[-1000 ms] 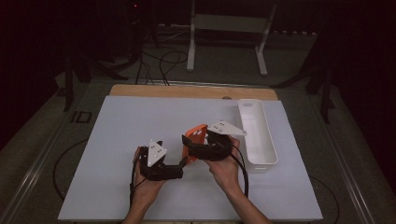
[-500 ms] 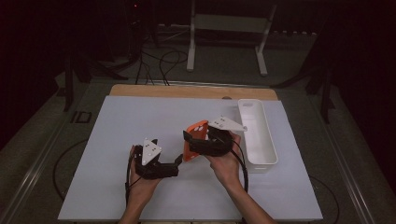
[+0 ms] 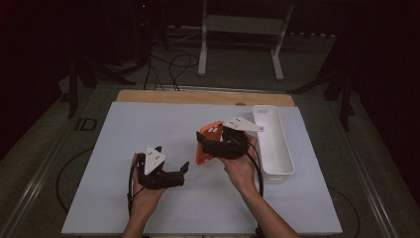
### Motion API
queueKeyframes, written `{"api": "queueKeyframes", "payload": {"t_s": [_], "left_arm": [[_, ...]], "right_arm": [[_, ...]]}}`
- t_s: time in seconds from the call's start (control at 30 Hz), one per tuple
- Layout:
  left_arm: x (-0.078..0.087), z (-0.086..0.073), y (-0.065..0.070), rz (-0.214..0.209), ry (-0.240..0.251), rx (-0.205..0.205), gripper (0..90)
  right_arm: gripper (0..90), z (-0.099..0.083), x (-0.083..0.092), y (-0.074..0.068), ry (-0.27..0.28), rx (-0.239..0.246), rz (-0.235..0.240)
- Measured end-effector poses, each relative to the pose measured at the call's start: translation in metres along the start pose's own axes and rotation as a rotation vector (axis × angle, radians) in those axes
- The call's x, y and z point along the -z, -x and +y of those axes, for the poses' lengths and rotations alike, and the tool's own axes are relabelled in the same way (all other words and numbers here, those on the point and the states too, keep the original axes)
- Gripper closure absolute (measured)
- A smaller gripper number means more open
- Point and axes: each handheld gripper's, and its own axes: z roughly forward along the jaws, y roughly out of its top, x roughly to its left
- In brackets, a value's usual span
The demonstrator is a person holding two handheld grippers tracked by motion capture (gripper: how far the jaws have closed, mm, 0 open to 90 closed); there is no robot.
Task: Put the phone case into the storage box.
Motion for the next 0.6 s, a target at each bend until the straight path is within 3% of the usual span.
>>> {"api": "queueKeyframes", "payload": {"t_s": [0.6], "left_arm": [[0.019,-0.01,-0.023,0.03,0.02,-0.011,0.1]], "right_arm": [[16.3,0.014,-0.008,0.014,0.006,0.001,-0.041]]}}
